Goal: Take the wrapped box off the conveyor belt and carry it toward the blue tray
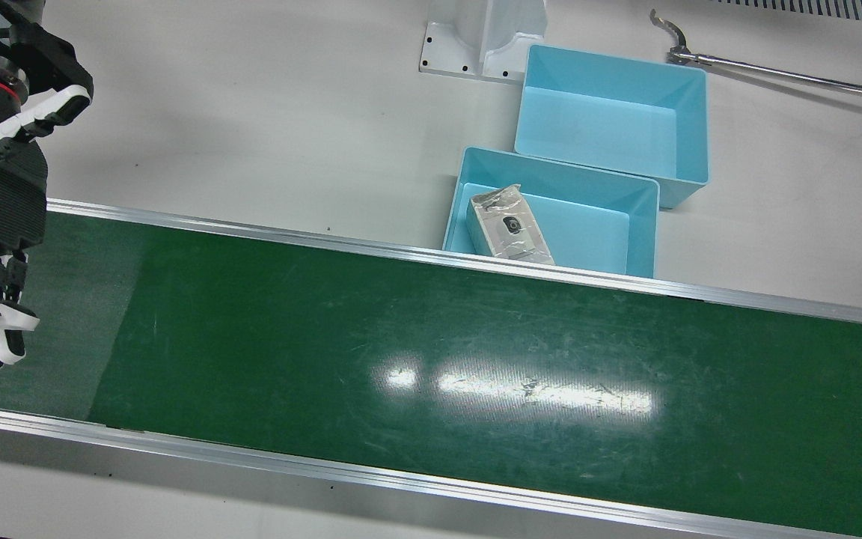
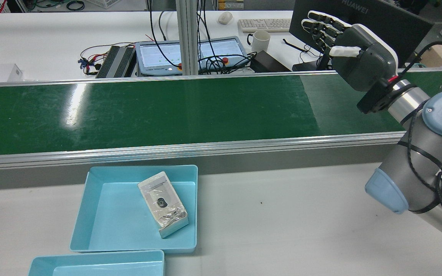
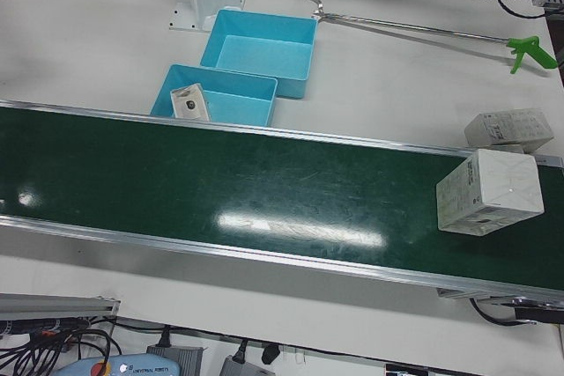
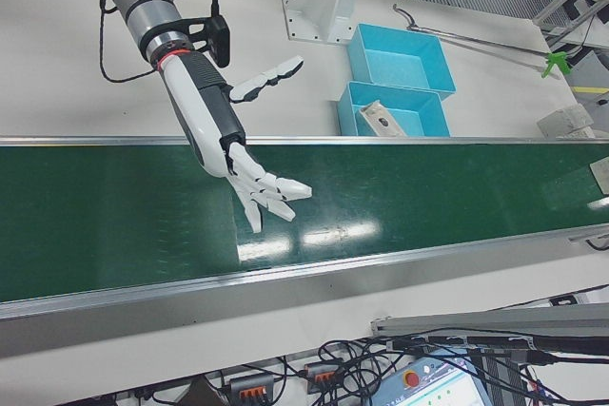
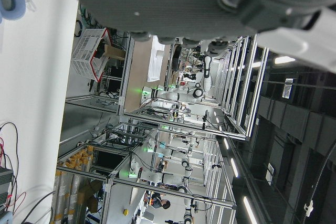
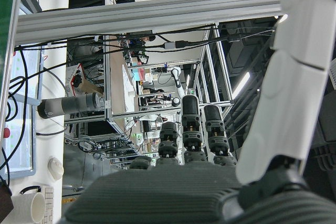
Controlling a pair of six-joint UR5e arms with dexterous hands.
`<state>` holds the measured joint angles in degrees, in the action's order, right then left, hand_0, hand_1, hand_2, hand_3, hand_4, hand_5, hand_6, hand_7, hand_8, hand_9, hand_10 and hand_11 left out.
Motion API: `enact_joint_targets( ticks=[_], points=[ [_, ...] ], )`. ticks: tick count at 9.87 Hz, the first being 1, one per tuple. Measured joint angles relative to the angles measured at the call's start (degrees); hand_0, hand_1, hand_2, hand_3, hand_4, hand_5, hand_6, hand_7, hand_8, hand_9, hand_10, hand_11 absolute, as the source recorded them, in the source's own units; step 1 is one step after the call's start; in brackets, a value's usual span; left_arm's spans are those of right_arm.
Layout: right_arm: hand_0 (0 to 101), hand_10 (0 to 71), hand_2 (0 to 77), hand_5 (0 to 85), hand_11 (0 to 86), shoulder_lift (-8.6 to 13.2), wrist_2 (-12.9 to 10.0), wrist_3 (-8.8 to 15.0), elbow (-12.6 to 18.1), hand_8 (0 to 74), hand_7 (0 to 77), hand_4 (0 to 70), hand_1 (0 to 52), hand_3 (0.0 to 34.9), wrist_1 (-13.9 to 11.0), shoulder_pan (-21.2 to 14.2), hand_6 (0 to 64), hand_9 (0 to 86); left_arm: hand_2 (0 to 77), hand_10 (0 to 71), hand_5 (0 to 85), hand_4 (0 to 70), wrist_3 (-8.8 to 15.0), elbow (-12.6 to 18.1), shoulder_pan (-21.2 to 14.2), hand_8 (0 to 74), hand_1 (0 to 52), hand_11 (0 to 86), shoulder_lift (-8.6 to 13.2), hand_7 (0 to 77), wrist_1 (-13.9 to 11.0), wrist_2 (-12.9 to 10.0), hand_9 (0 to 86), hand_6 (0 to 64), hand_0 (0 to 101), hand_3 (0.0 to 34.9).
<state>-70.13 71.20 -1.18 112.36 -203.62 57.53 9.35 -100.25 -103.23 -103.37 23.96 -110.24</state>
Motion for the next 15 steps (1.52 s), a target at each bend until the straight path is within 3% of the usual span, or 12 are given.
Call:
enact_joint_targets(
  ticks=[15],
  points=[
    [45, 0.5, 3.8, 20.2, 1.1, 0.0, -1.0, 0.0, 1.4, 12.0, 26.2, 13.1, 7.6, 0.1, 0.0, -2.4, 10.4, 13.1, 0.5, 0.5, 0.5, 0.0, 0.0, 0.0, 0.0, 0.5, 0.0, 0.5, 0.0, 0.5, 0.0, 0.0, 0.5, 0.5, 0, 0.0]
  ],
)
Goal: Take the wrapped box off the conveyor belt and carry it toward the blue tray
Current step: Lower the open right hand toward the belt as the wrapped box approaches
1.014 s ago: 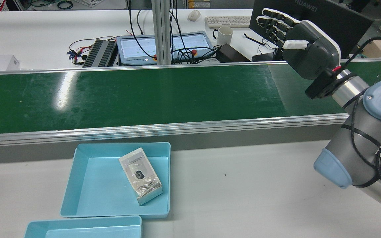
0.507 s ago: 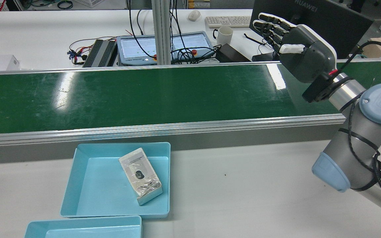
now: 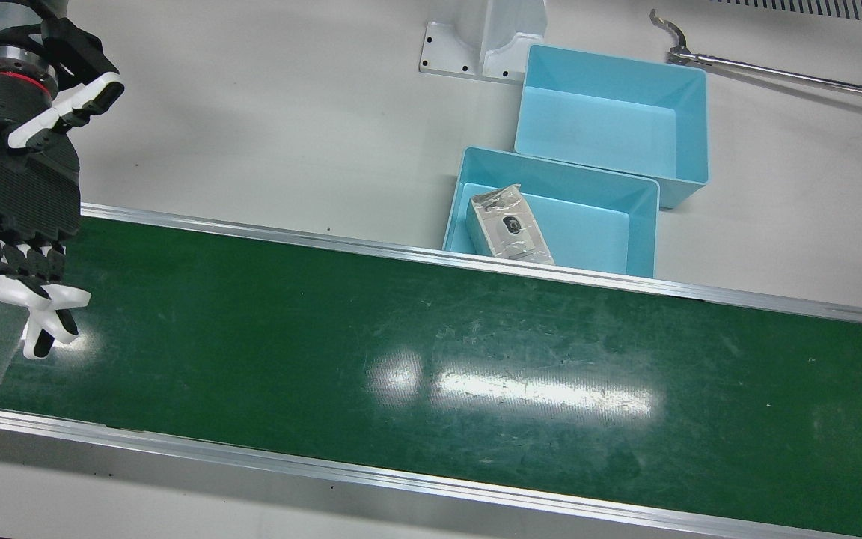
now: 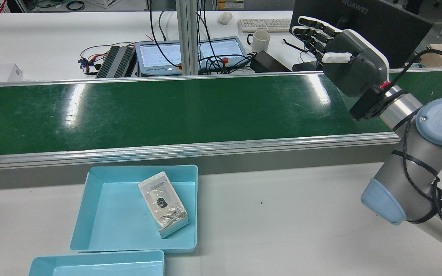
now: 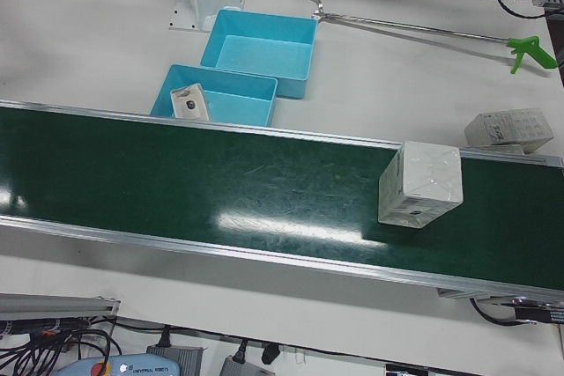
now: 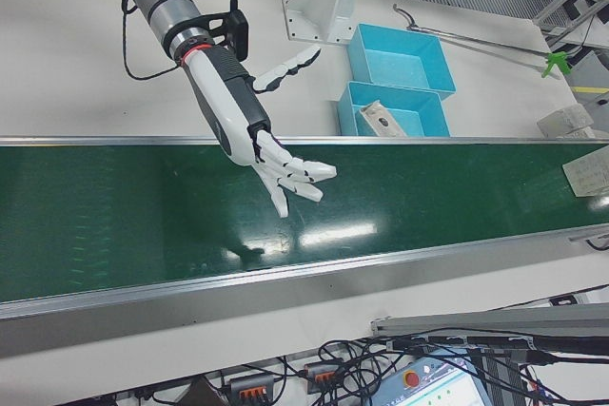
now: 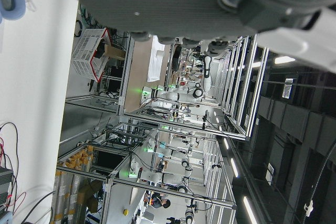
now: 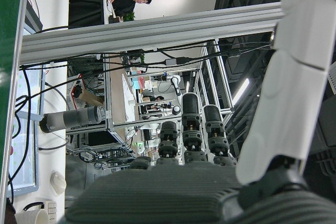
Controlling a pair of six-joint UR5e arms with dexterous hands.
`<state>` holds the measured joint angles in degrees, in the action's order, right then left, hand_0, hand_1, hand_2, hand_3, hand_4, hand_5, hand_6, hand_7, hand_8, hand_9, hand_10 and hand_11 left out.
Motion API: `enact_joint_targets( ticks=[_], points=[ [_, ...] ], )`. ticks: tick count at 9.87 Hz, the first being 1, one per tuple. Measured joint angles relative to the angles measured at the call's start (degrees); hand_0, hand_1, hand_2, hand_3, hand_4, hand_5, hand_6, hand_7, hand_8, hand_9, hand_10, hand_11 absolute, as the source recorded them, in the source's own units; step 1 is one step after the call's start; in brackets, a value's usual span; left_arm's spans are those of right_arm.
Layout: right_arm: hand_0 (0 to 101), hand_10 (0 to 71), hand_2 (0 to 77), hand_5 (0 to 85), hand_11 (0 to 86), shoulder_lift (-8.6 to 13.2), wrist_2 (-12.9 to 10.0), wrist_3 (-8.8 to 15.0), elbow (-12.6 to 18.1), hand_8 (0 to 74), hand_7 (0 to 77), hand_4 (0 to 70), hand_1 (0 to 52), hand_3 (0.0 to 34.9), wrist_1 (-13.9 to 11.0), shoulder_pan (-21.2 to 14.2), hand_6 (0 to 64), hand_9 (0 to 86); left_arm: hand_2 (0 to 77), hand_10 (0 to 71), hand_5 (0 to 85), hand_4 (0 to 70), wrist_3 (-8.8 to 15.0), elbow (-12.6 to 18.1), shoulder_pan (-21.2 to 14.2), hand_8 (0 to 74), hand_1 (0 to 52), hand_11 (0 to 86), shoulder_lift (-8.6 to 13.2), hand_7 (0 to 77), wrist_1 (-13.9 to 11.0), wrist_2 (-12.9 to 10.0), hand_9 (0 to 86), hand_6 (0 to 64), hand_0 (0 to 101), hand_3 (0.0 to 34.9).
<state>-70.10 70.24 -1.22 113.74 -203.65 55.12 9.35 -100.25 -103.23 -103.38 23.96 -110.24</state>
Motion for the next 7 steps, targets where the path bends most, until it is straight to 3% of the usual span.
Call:
enact_joint_targets(
  ticks=[2, 3, 4, 5, 6, 7],
  points=[
    [45, 0.5, 4.9, 20.7, 1.1, 0.5, -0.6, 0.0, 0.7, 13.1, 28.9, 14.2, 8.7, 0.0, 0.0, -0.2, 12.0, 15.3, 0.5, 0.5, 1.1, 0.0, 0.0, 0.0, 0.0, 0.5, 0.0, 0.5, 0.0, 0.5, 0.0, 0.0, 0.5, 0.5, 0, 0.0],
    [47, 0.5, 6.5, 21.3, 1.1, 0.5, -0.8, 0.0, 1.0, 13.1, 28.9, 14.2, 13.1, 0.0, 0.0, -0.1, 12.5, 13.1, 1.1, 0.0, 1.1, 0.0, 0.0, 0.0, 0.0, 0.5, 0.0, 0.5, 0.0, 0.5, 0.0, 0.0, 0.5, 0.5, 0, 0.0],
    [47, 0.5, 6.5, 21.3, 1.1, 0.4, -0.8, 0.1, 1.0, 13.1, 28.9, 14.2, 13.1, 0.0, -0.1, -0.1, 12.5, 13.1, 1.1, 0.5, 1.1, 0.0, 0.0, 0.0, 0.0, 0.5, 0.0, 0.5, 0.0, 0.5, 0.0, 0.0, 0.5, 0.5, 0, 0.0],
    [48, 2.7, 9.8, 21.3, 5.4, 0.4, -0.9, 0.1, 0.8, 14.7, 36.5, 14.7, 14.7, 0.1, -0.1, -0.1, 19.1, 20.7, 1.1, 0.5, 1.1, 0.0, 0.0, 0.0, 0.0, 0.5, 0.0, 0.5, 0.0, 0.5, 0.0, 0.0, 0.5, 0.5, 0, 0.0],
    [48, 2.7, 9.8, 21.3, 5.4, 0.4, -0.9, 0.1, 0.5, 14.7, 36.5, 14.7, 14.7, 0.1, -0.1, -0.1, 19.1, 20.7, 1.1, 0.5, 0.5, 0.0, 0.0, 0.0, 0.0, 0.5, 0.0, 0.5, 0.0, 0.5, 0.0, 0.0, 0.5, 0.5, 0, 0.0],
    [48, 2.7, 9.3, 21.8, 5.4, 0.3, -1.0, 0.1, -0.3, 18.5, 44.2, 20.7, 12.5, 0.0, -0.1, -0.1, 25.6, 29.5, 0.5, 0.0, 0.5, 0.0, 0.0, 0.0, 0.0, 0.5, 0.0, 0.5, 0.0, 0.5, 0.0, 0.0, 0.5, 0.5, 0, 0.0]
  ],
)
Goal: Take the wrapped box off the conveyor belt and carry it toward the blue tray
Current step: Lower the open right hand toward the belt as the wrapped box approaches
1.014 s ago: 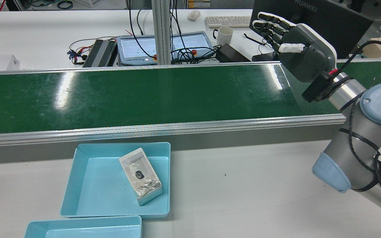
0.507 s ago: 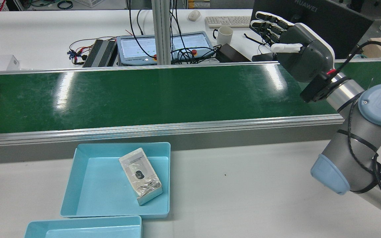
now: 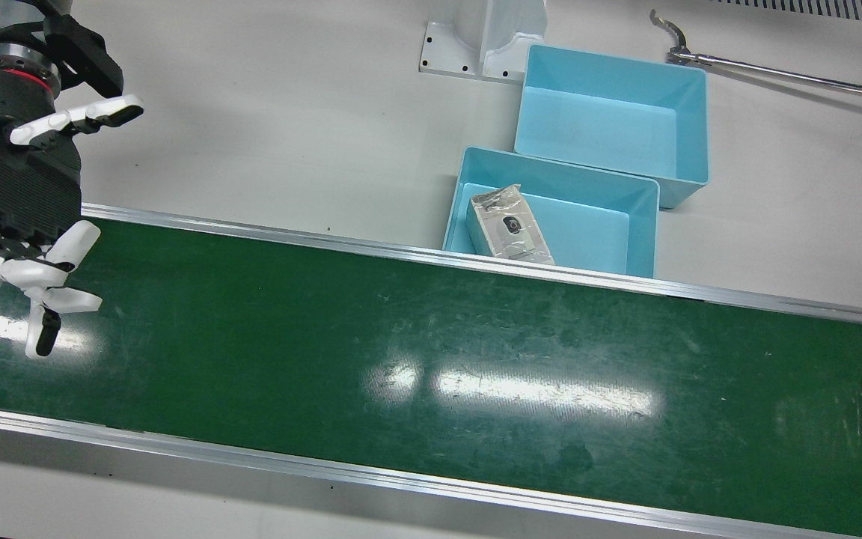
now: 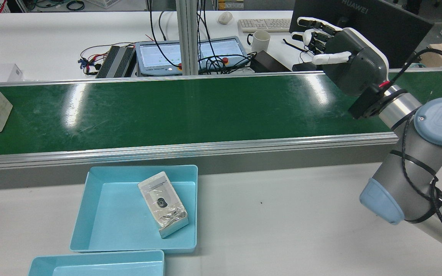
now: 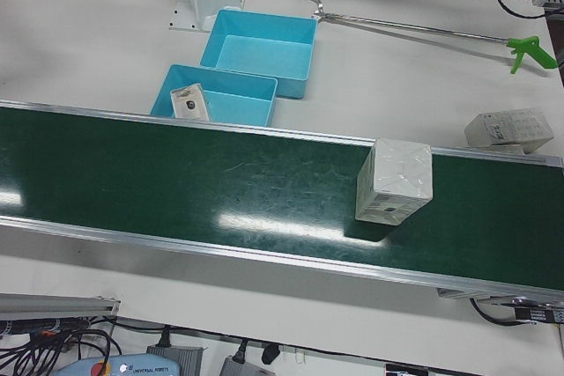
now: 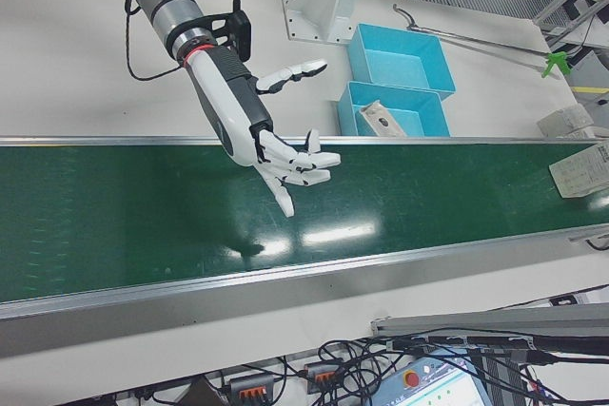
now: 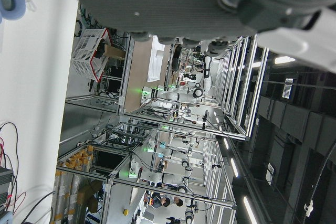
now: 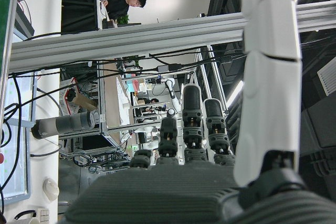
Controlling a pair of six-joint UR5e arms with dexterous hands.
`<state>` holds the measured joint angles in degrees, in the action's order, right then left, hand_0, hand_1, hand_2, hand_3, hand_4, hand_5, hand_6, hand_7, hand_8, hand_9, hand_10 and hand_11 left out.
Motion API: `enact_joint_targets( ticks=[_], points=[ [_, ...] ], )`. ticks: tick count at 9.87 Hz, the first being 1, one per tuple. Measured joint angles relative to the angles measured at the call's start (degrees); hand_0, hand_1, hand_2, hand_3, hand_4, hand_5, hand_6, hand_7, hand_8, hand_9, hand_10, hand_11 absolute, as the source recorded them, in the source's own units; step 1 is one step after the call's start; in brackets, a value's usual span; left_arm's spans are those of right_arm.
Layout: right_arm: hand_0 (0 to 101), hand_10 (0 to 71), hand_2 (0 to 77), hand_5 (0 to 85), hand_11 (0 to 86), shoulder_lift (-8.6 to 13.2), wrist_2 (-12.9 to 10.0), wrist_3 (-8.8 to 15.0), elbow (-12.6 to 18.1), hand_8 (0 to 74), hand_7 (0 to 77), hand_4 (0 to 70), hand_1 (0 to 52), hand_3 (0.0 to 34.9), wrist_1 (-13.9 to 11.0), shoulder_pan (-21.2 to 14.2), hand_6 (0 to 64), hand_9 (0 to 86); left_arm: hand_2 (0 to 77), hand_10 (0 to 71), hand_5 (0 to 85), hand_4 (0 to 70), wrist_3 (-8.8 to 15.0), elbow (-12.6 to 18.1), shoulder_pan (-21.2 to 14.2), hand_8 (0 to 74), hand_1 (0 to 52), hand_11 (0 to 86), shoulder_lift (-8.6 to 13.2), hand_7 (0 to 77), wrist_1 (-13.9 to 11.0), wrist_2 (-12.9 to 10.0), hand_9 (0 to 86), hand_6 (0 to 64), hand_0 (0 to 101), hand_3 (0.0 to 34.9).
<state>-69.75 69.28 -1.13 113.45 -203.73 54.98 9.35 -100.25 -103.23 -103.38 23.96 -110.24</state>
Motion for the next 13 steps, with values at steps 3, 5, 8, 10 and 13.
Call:
enact_joint_targets(
  ticks=[3, 5, 8, 10, 13],
  points=[
    [54, 0.5, 14.7, 29.5, 3.3, 0.3, 0.1, -0.1, -3.5, 11.4, 48.0, 21.8, 21.8, 0.0, -0.8, -0.1, 22.4, 17.5, 0.5, 0.5, 0.5, 0.0, 0.0, 0.0, 0.0, 0.5, 0.0, 0.5, 0.0, 0.5, 0.0, 0.0, 0.5, 0.5, 0, 0.0],
    [55, 0.5, 16.4, 30.5, 2.2, 1.1, 0.5, -0.1, -3.7, 11.4, 46.9, 22.4, 21.8, 0.0, -4.2, -0.1, 22.4, 15.8, 0.5, 0.5, 1.1, 0.0, 0.0, 0.0, 0.0, 0.5, 0.0, 0.5, 0.0, 0.5, 0.0, 0.0, 0.5, 0.5, 0, 0.0],
    [50, 0.5, 8.7, 25.1, 1.1, 2.2, 0.8, -0.1, -3.5, 5.5, 29.5, 12.5, 14.7, 0.0, -6.7, 0.2, 12.5, 8.7, 1.1, 0.5, 1.1, 0.0, 0.0, 0.0, 0.0, 0.5, 0.0, 0.5, 0.0, 0.5, 0.0, 0.0, 0.5, 0.5, 0, 0.0],
    [54, 0.5, 12.5, 23.5, 1.1, 2.2, 0.8, -0.2, -3.4, 2.7, 19.6, 7.6, 26.2, 0.2, -6.9, 0.3, 6.0, 4.4, 1.1, 0.5, 1.1, 0.0, 0.0, 0.0, 0.0, 0.5, 0.0, 0.5, 0.0, 0.5, 0.0, 0.0, 0.5, 0.5, 0, 0.0],
    [53, 0.5, 27.3, 20.2, 1.1, 2.3, 0.5, -0.1, -4.4, 4.4, 16.9, 9.8, 26.2, 0.0, -6.7, -0.7, 7.6, 6.0, 1.1, 0.5, 1.1, 0.0, 0.0, 0.0, 0.0, 0.5, 0.0, 0.5, 0.0, 0.5, 0.0, 0.0, 0.5, 0.5, 0, 0.0]
  ],
)
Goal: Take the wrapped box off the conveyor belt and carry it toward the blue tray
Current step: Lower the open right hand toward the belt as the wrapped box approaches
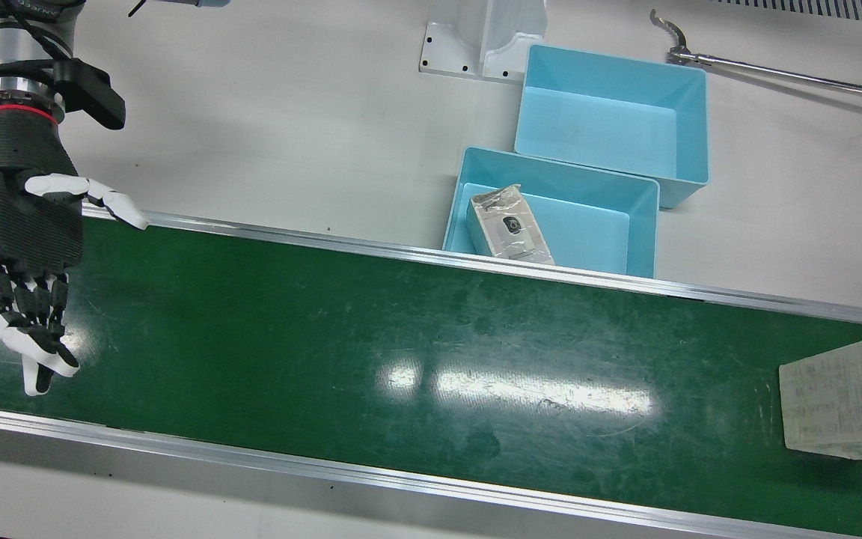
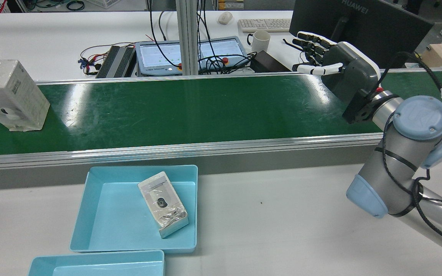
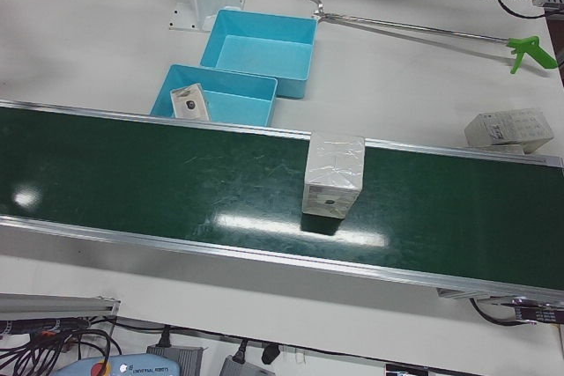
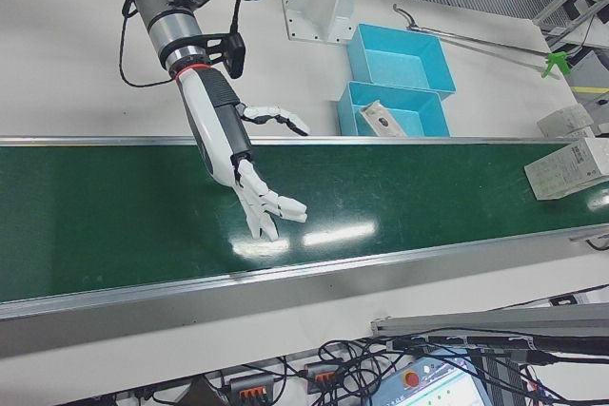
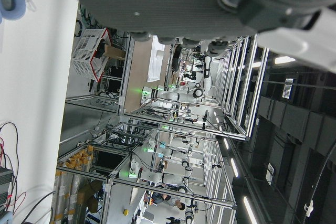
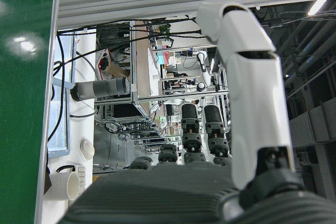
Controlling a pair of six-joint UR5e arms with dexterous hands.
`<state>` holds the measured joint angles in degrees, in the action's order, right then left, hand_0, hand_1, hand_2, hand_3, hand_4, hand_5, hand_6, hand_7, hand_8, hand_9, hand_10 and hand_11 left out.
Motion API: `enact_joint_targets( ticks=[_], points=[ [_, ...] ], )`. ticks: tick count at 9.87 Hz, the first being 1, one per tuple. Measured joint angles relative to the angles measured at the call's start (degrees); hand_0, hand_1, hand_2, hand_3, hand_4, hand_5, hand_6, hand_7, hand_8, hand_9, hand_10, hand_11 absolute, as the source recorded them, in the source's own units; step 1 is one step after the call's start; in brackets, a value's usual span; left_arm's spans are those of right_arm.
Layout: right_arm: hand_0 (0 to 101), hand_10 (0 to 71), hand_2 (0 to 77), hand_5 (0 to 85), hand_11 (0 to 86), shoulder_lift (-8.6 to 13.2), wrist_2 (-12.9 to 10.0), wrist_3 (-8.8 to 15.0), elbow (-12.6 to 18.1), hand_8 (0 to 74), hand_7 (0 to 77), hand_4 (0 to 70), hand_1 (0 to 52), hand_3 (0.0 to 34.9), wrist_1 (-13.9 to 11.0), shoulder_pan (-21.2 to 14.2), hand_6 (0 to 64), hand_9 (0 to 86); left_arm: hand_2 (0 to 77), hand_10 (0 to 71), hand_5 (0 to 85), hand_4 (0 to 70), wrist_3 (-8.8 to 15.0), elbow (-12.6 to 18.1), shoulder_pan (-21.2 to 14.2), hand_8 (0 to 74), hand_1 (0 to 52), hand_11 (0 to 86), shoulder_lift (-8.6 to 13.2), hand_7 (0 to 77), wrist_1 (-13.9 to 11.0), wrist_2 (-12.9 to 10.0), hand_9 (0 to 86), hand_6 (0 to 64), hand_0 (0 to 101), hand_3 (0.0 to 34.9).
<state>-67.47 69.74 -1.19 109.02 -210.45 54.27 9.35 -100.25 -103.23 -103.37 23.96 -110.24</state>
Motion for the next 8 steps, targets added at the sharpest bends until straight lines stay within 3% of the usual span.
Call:
enact_joint_targets(
  ticks=[1, 2, 4, 5, 8],
  points=[
    [53, 0.5, 16.9, 18.5, 1.1, 0.5, -0.2, -0.1, -0.9, 4.4, 16.9, 8.7, 22.9, 0.0, 0.1, -0.8, 7.6, 6.0, 1.1, 0.0, 1.1, 0.0, 0.0, 0.0, 0.0, 0.5, 0.0, 0.5, 0.0, 0.5, 0.0, 0.0, 0.5, 0.5, 0, 0.0],
    [51, 0.5, 14.7, 18.5, 1.1, 1.2, -0.3, -0.2, -1.5, 4.4, 16.9, 8.7, 16.4, 0.0, 0.1, -1.2, 7.6, 6.0, 1.1, 0.0, 1.1, 0.0, 0.0, 0.0, 0.0, 0.5, 0.0, 0.5, 0.0, 0.5, 0.0, 0.0, 0.5, 0.5, 0, 0.0],
    [51, 0.5, 14.7, 18.5, 1.1, 2.2, -0.4, -0.3, -1.9, 4.4, 16.9, 8.7, 16.4, 0.0, 0.1, -1.4, 7.6, 6.0, 1.1, 0.5, 1.1, 0.0, 0.0, 0.0, 0.0, 0.5, 0.0, 0.5, 0.0, 0.5, 0.0, 0.0, 0.5, 0.5, 0, 0.0],
    [48, 0.5, 8.2, 19.6, 1.1, 2.5, -0.4, -0.3, -1.9, 4.4, 20.2, 9.8, 14.7, 0.0, 0.2, -1.5, 7.1, 6.0, 0.5, 0.5, 1.1, 0.0, 0.0, 0.0, 0.0, 0.5, 0.0, 0.5, 0.0, 0.5, 0.0, 0.0, 0.5, 0.5, 0, 0.0],
    [48, 0.5, 9.3, 18.0, 1.1, 2.7, -0.5, -0.3, -1.7, 6.5, 22.4, 10.9, 14.7, 0.0, 0.4, -1.6, 9.3, 8.7, 1.1, 0.5, 0.5, 0.0, 0.0, 0.0, 0.0, 0.5, 0.0, 0.5, 0.0, 0.5, 0.0, 0.0, 0.5, 0.5, 0, 0.0]
  ],
)
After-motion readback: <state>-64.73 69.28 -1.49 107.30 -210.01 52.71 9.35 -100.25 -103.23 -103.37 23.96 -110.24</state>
